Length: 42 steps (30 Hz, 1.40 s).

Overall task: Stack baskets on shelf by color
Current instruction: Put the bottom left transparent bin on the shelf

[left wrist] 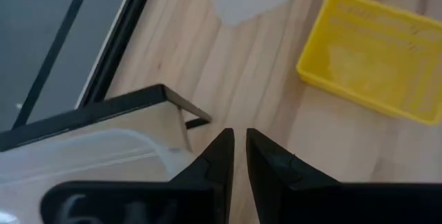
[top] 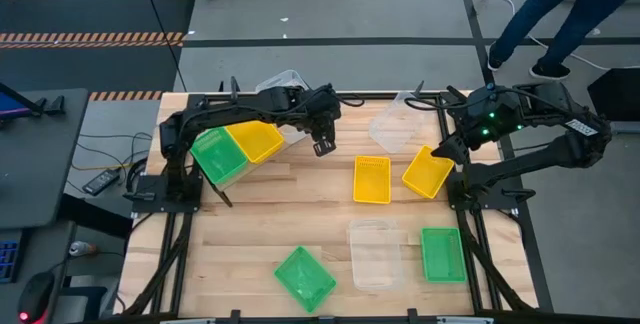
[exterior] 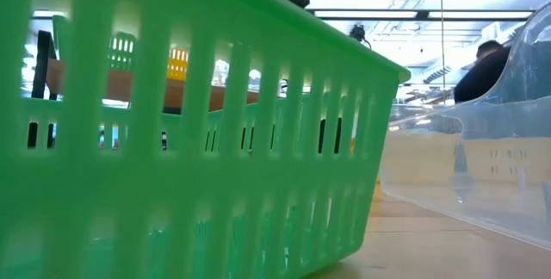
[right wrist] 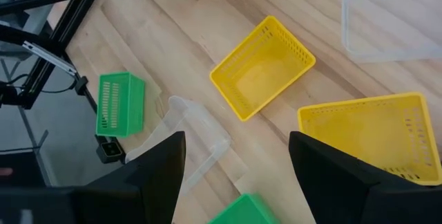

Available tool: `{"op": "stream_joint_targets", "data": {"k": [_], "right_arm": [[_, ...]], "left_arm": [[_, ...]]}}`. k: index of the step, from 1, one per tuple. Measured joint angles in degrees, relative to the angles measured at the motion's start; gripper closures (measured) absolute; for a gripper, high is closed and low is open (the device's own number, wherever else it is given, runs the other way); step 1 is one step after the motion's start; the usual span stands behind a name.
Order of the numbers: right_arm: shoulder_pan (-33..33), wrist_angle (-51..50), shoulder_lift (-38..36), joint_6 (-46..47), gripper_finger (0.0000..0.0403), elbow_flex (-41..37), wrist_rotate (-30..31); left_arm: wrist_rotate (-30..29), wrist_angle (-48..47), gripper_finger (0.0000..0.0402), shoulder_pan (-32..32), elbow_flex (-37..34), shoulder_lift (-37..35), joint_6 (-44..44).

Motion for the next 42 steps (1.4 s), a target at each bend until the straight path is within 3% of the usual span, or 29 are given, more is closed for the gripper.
{"op": "stream_joint_targets", "data": {"k": [19, 24, 29, 34, 39, 42], "right_arm": [[0.0, 0.0, 0.0, -0.22, 0.0139, -0.02, 3.14], [0.0, -0.02, 0.0, -0.22, 0.0139, -0.02, 3.14], [0.0, 0.01, 0.0, -0.55, 0.0139, 0.0, 3.85], [0.0, 0.45, -0.02, -0.85, 0.0139, -0.02, 5.53], [0.0, 2.96, 0.0, -1.66, 0.0139, -0.01, 6.28], [-0.02, 4.31, 0.0, -1.7, 0.0139, -0.02, 6.27]], "left_arm": [[-4.47, 7.53, 0.0374, 0.9, 0.0, -0.06, 2.82], [-4.37, 4.26, 0.0375, 0.22, 0.76, -3.47, 2.26], [-1.14, -3.89, 0.0376, -0.9, 7.03, -5.04, 1.87], [-3.32, -11.25, 0.0368, -0.98, 11.01, -5.13, 2.24], [-6.12, -11.04, 0.0367, 1.76, 10.22, -4.77, 5.28], [-4.06, -8.8, 0.037, 4.15, 7.83, -4.58, 5.67]]}}
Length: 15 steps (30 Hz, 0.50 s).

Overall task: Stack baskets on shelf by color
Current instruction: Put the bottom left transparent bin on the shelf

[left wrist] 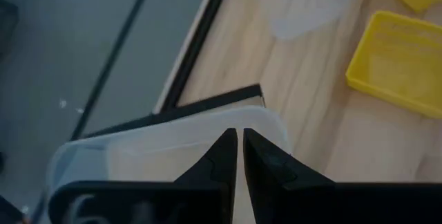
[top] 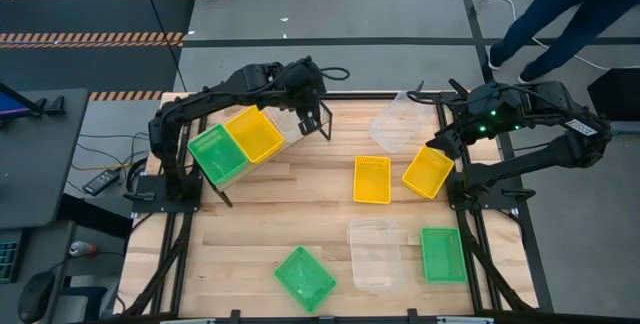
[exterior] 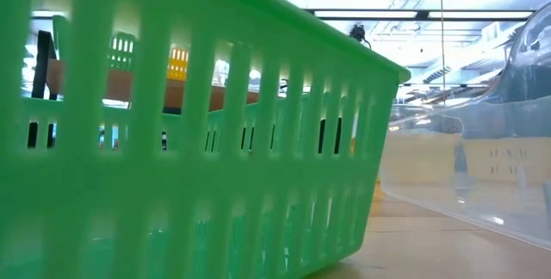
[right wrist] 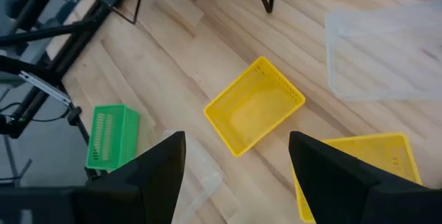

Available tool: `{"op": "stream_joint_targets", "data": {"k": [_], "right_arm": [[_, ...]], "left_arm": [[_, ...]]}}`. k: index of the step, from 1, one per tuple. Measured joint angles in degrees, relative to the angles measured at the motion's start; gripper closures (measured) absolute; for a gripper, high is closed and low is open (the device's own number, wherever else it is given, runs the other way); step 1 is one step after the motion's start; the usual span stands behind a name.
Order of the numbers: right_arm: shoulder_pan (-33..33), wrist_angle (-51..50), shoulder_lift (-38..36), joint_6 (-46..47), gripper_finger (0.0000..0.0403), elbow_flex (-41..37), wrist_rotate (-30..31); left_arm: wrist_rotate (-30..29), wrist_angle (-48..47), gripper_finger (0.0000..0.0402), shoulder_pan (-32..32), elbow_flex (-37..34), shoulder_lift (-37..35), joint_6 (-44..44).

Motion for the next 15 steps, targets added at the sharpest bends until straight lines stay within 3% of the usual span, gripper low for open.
{"op": "stream_joint_targets", "data": {"k": [4, 15], "right_arm": [[0.02, 1.06, 0.0, 0.98, 0.0139, 0.0, -0.02], [0.01, 1.56, 0.72, 1.59, 0.0139, 0.01, 2.88]], "left_arm": [[6.02, 3.0, 0.0374, 3.12, -3.88, 0.11, 0.03], [8.41, 15.52, 0.037, 7.07, -8.57, 0.33, 0.2]]}}
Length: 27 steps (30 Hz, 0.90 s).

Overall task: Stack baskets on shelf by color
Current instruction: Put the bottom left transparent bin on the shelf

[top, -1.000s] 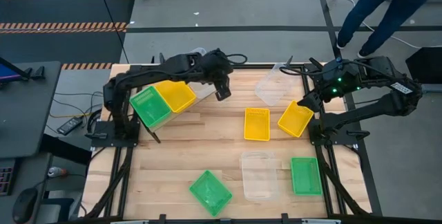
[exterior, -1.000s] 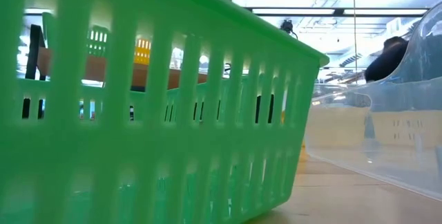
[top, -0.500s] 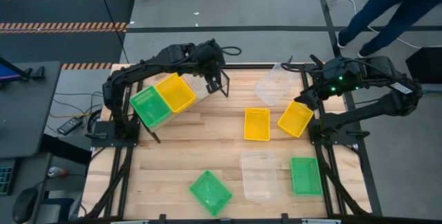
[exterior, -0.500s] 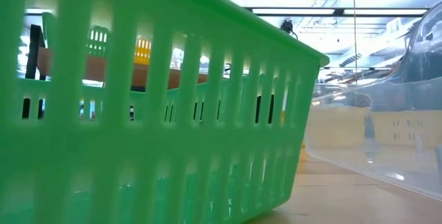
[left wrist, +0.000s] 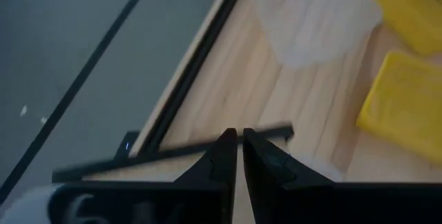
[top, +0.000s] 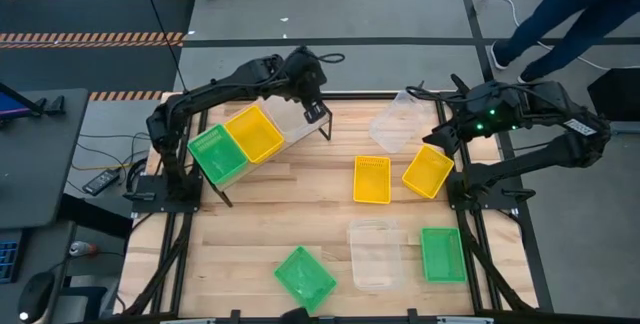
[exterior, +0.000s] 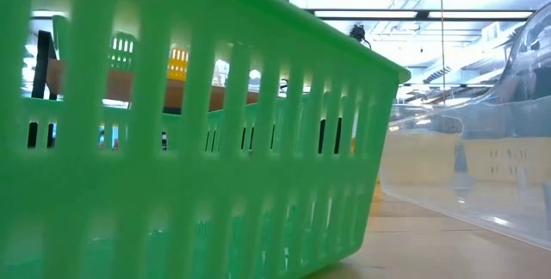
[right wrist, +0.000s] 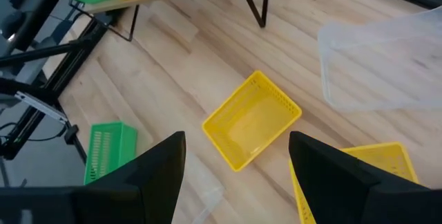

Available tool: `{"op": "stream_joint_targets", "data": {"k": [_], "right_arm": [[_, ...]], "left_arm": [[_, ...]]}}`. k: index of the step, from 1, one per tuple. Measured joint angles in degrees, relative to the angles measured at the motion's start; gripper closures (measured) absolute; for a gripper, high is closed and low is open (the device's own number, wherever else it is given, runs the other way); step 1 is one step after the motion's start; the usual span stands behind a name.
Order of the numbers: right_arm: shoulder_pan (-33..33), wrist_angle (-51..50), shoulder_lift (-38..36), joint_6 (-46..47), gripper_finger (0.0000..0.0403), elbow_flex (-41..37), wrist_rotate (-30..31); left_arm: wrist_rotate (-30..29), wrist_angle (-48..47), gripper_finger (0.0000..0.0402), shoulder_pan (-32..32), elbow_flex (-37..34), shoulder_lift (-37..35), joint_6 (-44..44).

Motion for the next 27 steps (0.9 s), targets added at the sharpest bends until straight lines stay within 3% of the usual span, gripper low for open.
{"op": "stream_joint_targets", "data": {"k": [5, 12, 18, 21, 27], "right_arm": [[0.01, 0.01, 0.68, -0.04, 0.0139, -0.01, 0.01], [0.01, -0.03, 1.5, 0.29, 0.0139, -0.01, -0.02], [0.84, -0.29, 1.52, 1.19, 0.0139, -0.01, -0.03], [1.65, -0.28, 1.53, 2.16, 0.0139, -0.01, -0.02], [3.11, -0.28, 1.76, 2.84, 0.0139, -0.01, 3.36]], "left_arm": [[1.63, 4.37, 0.0377, 0.33, -0.07, 0.33, 2.38], [1.61, 3.66, 0.0375, 0.33, 0.07, 0.49, 7.95], [1.85, -3.41, 0.0383, 0.24, 6.65, -1.66, 9.42], [2.1, -12.11, 0.0388, 0.2, 11.24, -1.82, 4.59], [5.4, -22.37, 0.0388, 0.22, 12.16, -0.91, 1.42]]}}
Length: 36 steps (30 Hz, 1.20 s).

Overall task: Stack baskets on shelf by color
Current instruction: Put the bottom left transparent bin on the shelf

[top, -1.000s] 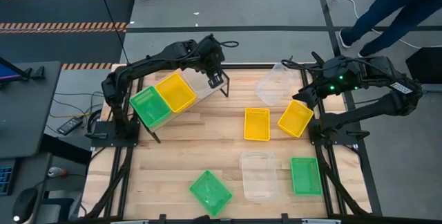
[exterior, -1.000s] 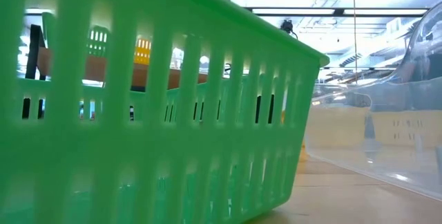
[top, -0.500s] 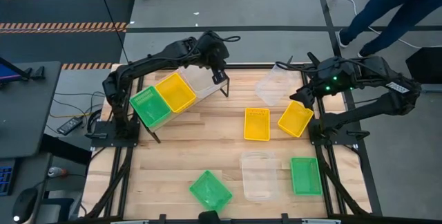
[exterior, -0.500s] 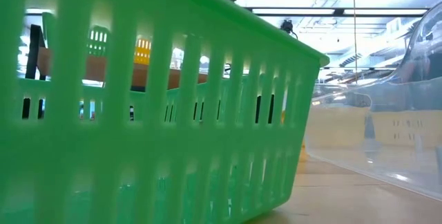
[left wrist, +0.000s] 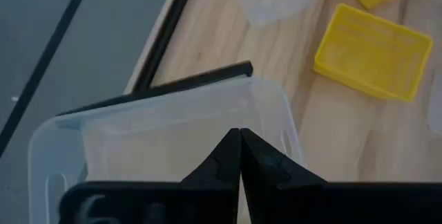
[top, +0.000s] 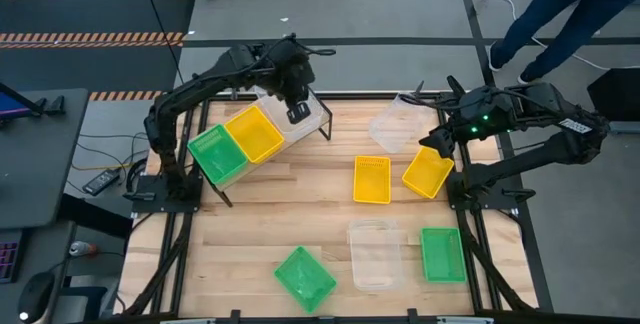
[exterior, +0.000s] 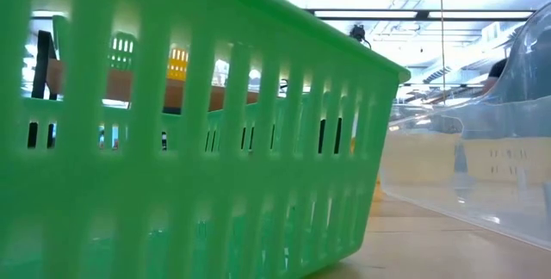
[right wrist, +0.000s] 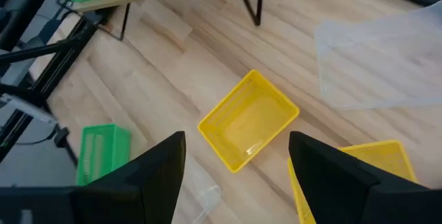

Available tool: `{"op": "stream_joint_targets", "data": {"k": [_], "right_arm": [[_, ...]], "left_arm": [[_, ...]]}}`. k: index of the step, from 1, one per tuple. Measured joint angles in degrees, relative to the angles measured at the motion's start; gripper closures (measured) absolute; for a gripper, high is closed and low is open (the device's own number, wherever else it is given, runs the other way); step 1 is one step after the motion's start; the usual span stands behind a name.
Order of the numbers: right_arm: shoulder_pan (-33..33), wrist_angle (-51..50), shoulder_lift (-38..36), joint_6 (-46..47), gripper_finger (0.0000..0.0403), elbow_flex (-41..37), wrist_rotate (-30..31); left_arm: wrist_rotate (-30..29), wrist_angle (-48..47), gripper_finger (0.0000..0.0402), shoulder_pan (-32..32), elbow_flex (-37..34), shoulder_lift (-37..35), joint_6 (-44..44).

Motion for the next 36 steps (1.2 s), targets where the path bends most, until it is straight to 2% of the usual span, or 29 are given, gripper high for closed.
{"op": "stream_joint_targets", "data": {"k": [4, 11, 23, 31, 36], "right_arm": [[0.05, 0.13, 0.66, -0.24, 0.0139, 0.0, 2.44], [0.1, 0.44, 2.74, -0.08, 0.0139, 0.0, 2.3], [0.12, 0.46, 4.73, 1.14, 0.0139, 0.0, 0.33], [0.29, 0.46, 4.97, 1.18, 0.0139, 0.0, -0.49], [1.88, 0.44, 4.97, 1.18, 0.0139, 0.0, -0.59]], "left_arm": [[2.59, -0.09, 0.039, -0.02, 0.06, 1.96, -0.65], [6.04, 0.47, 0.0387, -0.43, 0.06, 6.96, -0.28], [2.97, 7.48, 0.039, -0.19, 0.01, 8.5, 1.25], [1.75, 7.26, 0.0389, -0.19, 0.01, 8.38, 1.36], [-0.12, 7.07, 0.0392, 0.19, 0.01, 5.44, 1.06]]}}
